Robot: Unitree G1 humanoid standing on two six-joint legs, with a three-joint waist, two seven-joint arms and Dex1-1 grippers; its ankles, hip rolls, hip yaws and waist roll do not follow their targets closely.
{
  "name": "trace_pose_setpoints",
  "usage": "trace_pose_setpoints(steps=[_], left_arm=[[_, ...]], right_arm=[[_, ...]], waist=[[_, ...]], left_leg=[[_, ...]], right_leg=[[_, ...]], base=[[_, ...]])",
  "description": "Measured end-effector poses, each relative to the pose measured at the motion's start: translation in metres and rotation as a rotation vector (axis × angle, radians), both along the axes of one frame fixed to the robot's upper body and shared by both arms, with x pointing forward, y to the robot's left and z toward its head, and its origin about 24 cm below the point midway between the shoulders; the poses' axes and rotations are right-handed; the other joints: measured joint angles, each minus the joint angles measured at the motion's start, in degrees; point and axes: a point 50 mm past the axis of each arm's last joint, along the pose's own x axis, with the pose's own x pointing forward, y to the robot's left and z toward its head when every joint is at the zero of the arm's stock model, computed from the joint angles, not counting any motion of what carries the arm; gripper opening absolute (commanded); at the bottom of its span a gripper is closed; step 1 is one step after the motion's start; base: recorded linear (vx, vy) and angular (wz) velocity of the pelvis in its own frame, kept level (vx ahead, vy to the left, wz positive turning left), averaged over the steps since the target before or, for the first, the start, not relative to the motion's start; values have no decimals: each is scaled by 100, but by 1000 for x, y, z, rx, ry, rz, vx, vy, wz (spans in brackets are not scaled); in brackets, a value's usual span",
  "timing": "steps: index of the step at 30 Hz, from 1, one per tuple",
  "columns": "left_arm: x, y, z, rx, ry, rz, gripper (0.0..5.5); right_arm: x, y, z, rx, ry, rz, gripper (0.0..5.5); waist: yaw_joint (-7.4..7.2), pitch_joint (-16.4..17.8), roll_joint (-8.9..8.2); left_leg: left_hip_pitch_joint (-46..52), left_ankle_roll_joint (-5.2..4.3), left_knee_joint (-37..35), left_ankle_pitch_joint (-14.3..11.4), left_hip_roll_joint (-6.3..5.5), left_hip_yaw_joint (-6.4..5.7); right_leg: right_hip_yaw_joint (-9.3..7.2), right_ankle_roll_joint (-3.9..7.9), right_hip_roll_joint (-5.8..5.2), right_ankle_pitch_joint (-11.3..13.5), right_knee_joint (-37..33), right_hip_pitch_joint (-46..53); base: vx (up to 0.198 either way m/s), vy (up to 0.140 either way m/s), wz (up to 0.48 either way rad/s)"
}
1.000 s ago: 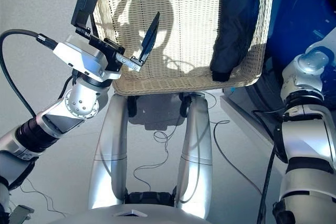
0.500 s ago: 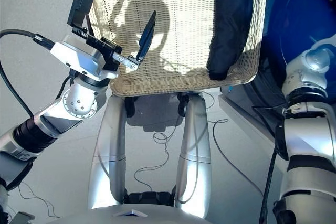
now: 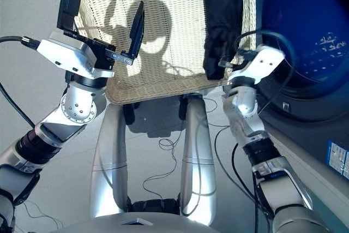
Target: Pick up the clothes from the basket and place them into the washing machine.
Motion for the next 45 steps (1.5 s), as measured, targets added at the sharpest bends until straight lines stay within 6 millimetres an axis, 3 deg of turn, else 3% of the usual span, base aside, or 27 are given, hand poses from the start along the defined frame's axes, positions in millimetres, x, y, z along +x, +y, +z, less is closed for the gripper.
trace_pose_setpoints(steps=[8, 16, 28, 40, 45], left_arm=[[-1, 1, 0, 10, -5, -2, 550], [-2, -3, -5, 42, 17, -37, 550], [-1, -6, -7, 42, 65, -89, 550], [-3, -12, -12, 84, 99, -150, 550], [-3, -13, -12, 77, 121, -177, 550]], right_arm=[[12, 15, 24, -341, -104, -7, 550], [42, -5, 16, -455, 10, -152, 550], [71, -46, -11, -382, 269, -369, 550], [84, -65, 6, -340, 352, -399, 550], [84, -74, 4, -230, 397, -365, 550]], waist=[[79, 0, -12], [239, 0, -12], [454, 0, -5], [524, 2, 20], [680, -2, 63]], left_leg=[[87, -24, 36, -15, 4, 0], [108, -23, 51, -14, -19, -3], [111, -38, 50, -20, -17, -12], [-33, -99, 135, -42, -68, -34], [-65, -155, 284, -107, -56, -78]], right_leg=[[10, 18, 8, -13, 42, 77], [7, 8, -4, -6, 57, 111], [0, -9, -16, -3, 80, 103], [-5, -49, -40, -109, 277, -82], [-19, -65, -55, -228, 473, -135]], base=[[0, 0, 0], [0, 0, 0], [0, 0, 0], [0, 0, 0], [13, 0, 11]])
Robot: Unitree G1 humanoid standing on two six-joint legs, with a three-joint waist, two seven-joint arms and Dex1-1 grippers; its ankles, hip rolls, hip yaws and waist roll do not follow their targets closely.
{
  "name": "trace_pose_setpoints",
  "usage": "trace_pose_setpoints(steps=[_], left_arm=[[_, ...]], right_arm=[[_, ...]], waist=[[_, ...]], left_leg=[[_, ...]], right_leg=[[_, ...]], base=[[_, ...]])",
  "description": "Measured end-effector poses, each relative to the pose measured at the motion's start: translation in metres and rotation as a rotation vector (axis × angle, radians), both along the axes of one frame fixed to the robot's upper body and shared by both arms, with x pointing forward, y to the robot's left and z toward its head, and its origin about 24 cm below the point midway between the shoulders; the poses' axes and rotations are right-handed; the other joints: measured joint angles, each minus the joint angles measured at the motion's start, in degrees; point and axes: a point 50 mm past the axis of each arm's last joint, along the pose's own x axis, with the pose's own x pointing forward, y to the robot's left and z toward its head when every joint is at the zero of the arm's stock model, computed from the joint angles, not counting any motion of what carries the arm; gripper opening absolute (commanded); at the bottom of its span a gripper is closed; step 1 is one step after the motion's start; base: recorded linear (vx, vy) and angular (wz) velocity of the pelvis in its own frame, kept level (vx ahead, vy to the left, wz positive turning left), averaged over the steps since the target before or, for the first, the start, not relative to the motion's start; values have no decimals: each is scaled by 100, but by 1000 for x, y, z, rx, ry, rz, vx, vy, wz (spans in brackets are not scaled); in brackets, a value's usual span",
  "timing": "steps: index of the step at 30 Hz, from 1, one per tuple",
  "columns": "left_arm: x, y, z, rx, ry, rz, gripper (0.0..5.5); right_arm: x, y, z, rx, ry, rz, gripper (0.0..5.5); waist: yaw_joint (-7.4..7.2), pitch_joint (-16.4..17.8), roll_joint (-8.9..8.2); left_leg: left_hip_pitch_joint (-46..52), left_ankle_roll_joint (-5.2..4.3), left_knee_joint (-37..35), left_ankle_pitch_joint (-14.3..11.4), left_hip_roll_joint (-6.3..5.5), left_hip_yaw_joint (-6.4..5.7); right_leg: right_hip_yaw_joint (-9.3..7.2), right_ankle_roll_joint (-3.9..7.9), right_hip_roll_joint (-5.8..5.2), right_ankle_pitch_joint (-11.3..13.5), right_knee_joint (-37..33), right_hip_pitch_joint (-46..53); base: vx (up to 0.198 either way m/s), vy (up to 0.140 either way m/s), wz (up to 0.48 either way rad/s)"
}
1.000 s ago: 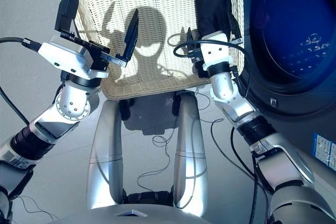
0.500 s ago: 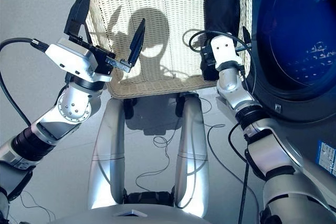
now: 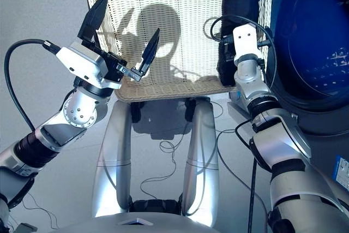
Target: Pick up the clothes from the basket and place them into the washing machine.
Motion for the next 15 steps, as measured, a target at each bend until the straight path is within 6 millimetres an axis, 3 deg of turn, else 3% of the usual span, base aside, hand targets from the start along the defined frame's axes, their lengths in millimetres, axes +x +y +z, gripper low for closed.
trace_pose_setpoints(steps=[8, 9, 10, 11, 15], left_arm=[[0, -1, -5, 4, 25, -16, 550], [0, -1, -6, 3, 30, -15, 550], [-1, -1, -7, -1, 34, -16, 550], [0, -1, -8, -5, 41, -14, 550], [1, -1, -9, -18, 54, -14, 550]], right_arm=[[3, 0, 10, 70, -16, 38, 550], [3, 0, 10, 71, -11, 44, 438], [3, 0, 10, 70, -9, 49, 274], [4, 3, 9, 71, -7, 64, 0], [5, 10, 5, 81, 4, 88, 0]], waist=[[40, -1, 131], [34, -4, 138], [38, -11, 149], [42, -8, 163], [91, -2, 215]], left_leg=[[-201, -37, 198, -37, 53, -65], [-208, -44, 207, -42, 50, -68], [-205, -45, 199, -43, 54, -72], [-195, -51, 214, -49, 55, -73], [-186, -47, 215, -21, 47, -71]], right_leg=[[-48, -66, 47, -23, 185, -194], [-49, -63, 48, -34, 200, -199], [-55, -63, 46, -38, 192, -195], [-52, -66, 37, -52, 214, -186], [-90, -94, 14, -40, 225, -159]], base=[[-8, 2, 2], [0, 0, 0], [0, 0, 0], [0, 0, 0], [0, 0, 0]])
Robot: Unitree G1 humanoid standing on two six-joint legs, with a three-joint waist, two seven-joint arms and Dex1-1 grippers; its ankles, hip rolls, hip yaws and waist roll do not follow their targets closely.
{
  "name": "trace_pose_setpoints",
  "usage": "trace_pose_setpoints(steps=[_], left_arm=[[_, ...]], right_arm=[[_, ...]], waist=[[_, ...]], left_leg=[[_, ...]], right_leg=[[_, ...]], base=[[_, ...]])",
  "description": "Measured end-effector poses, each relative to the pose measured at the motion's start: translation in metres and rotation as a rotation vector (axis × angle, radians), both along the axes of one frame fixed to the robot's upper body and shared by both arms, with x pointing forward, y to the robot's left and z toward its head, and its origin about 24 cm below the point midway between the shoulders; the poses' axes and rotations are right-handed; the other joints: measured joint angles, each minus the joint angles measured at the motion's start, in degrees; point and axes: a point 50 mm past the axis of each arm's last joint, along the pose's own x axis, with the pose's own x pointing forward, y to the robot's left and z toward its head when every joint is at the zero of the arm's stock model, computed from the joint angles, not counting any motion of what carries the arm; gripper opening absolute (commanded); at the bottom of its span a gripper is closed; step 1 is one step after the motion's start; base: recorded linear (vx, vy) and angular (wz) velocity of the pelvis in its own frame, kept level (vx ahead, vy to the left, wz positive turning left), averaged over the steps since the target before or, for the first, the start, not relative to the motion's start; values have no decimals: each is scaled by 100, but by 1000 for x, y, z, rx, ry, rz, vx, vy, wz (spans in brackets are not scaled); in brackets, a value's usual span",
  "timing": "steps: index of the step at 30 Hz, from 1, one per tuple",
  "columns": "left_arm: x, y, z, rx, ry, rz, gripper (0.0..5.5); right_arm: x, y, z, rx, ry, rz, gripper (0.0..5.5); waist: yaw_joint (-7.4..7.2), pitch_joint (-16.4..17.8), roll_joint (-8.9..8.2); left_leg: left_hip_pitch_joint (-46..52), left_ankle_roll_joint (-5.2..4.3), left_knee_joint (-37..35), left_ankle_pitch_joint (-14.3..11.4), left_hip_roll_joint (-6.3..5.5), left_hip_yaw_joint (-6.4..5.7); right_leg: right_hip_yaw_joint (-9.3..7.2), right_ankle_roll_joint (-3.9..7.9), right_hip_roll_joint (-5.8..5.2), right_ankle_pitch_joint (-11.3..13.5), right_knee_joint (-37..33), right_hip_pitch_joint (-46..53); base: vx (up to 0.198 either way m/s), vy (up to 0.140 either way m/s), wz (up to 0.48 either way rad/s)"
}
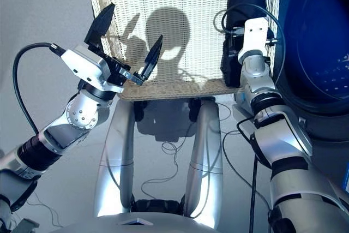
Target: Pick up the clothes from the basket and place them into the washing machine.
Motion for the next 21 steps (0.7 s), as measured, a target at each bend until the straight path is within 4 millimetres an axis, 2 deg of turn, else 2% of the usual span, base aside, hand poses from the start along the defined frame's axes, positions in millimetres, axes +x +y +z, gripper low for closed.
trace_pose_setpoints(steps=[2, 3, 5, 12, 15, 21], left_arm=[[0, 1, 0, -10, 8, 3, 550], [1, 1, 0, -13, 10, 2, 550], [1, 2, -1, -17, 14, 5, 550], [0, 2, -4, -18, 29, 2, 550], [-1, 4, -4, -21, 26, 5, 550], [0, 4, -1, -26, 15, 12, 550]], right_arm=[[0, -2, -2, 0, 9, -13, 0], [0, -2, 0, 5, 3, -8, 0], [0, -3, -1, 18, 8, -11, 0], [0, -2, -3, 36, 10, 2, 0], [-1, -2, -4, 43, 8, -2, 0], [-7, 5, -2, 136, -69, 19, 0]], waist=[[-5, 0, 8], [1, -2, 7], [-13, 1, 14], [-19, -6, 11], [-19, -1, 11], [-109, 2, 3]], left_leg=[[17, -5, 25, -43, 0, -3], [18, 18, 13, -15, 3, -4], [23, -9, 42, -44, 7, -2], [73, 9, 12, -41, 48, -5], [121, -12, -56, -57, 53, 4], [83, 15, -91, -37, 54, 6]], right_leg=[[-4, 16, 2, -57, 24, 27], [-4, -18, -5, -27, 16, 22], [-7, 14, 2, -57, 39, 33], [-11, -3, 13, -66, 13, 77], [-14, 4, 27, -71, -54, 115], [-20, -8, 26, -36, -109, 89]], base=[[0, 0, 0], [0, 0, 0], [0, 0, 0], [11, 0, -1], [-5, 3, -13], [-15, 3, 2]])
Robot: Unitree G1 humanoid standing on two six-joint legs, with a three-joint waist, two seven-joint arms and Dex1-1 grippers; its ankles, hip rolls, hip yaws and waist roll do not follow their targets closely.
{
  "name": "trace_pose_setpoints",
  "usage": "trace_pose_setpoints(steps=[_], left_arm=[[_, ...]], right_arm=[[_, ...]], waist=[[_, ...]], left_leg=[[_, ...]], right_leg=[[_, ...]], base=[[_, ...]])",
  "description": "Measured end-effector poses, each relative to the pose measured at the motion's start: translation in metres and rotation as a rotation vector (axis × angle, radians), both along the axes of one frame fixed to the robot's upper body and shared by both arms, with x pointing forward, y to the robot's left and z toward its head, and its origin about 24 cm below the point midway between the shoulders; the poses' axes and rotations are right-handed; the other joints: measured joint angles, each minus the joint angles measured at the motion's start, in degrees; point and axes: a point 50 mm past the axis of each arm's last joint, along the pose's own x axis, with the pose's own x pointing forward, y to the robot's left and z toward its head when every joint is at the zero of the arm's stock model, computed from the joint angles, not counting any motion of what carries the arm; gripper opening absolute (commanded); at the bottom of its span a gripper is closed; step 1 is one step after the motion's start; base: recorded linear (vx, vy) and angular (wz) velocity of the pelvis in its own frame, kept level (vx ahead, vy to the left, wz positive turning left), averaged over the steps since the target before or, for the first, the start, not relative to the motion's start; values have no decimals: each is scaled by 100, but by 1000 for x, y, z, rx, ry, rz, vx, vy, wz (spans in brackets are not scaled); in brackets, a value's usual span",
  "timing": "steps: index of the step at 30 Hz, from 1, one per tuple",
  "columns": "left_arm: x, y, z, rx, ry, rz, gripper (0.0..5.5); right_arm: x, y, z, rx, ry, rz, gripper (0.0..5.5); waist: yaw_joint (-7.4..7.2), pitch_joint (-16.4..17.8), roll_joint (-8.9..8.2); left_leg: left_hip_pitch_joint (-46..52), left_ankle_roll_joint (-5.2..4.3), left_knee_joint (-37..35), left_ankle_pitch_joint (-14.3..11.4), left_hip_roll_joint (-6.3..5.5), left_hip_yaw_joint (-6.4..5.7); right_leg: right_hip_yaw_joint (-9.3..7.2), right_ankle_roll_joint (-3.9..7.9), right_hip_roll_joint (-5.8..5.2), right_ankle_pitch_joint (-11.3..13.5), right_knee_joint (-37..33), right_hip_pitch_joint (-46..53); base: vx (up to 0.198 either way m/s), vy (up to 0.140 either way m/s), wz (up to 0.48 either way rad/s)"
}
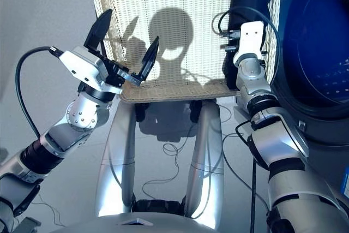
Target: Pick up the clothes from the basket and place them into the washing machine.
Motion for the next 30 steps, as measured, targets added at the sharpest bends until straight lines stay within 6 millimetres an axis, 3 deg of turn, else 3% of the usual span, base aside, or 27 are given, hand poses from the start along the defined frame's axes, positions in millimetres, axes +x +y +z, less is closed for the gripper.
trace_pose_setpoints(steps=[3, 6, 11, 16, 23, 30], left_arm=[[1, 4, 1, -17, 0, 27, 550], [2, 9, 6, -37, -26, 65, 550], [4, 22, 17, -98, -67, 142, 550], [3, 30, 22, -138, -91, 169, 550], [0, 30, 21, -143, -95, 160, 550], [2, 28, 17, -134, -76, 157, 550]], right_arm=[[-15, 10, 0, 76, -106, 45, 0], [-28, 6, 0, 171, -188, 22, 0], [-54, -25, 9, 420, -396, -133, 0], [-70, -63, 27, 541, -574, -374, 0], [-70, -106, 50, 599, -633, -626, 0], [-68, -117, 34, 623, -557, -702, 0]], waist=[[-62, 3, -5], [-187, 9, -18], [-363, 12, -38], [-491, 11, -114], [-455, 12, -118], [-316, 13, -118]], left_leg=[[-4, 2, -48, 0, 0, 7], [1, -6, -54, -4, -1, 15], [115, 29, -90, -23, 32, 23], [244, 60, -122, -40, 82, 34], [238, 59, -131, -41, 86, 29], [594, 100, -518, 62, 43, 66]], right_leg=[[-1, 10, 1, 5, -51, 0], [4, 28, 4, 1, -61, 6], [5, 52, 48, 33, -169, 138], [12, 106, 94, 52, -273, 287], [2, 96, 91, 68, -301, 294], [-2, 103, 51, 182, -664, 646]], base=[[0, 0, 0], [0, 0, 0], [0, 0, 0], [0, 0, 0], [0, 0, 0], [0, 0, 0]])
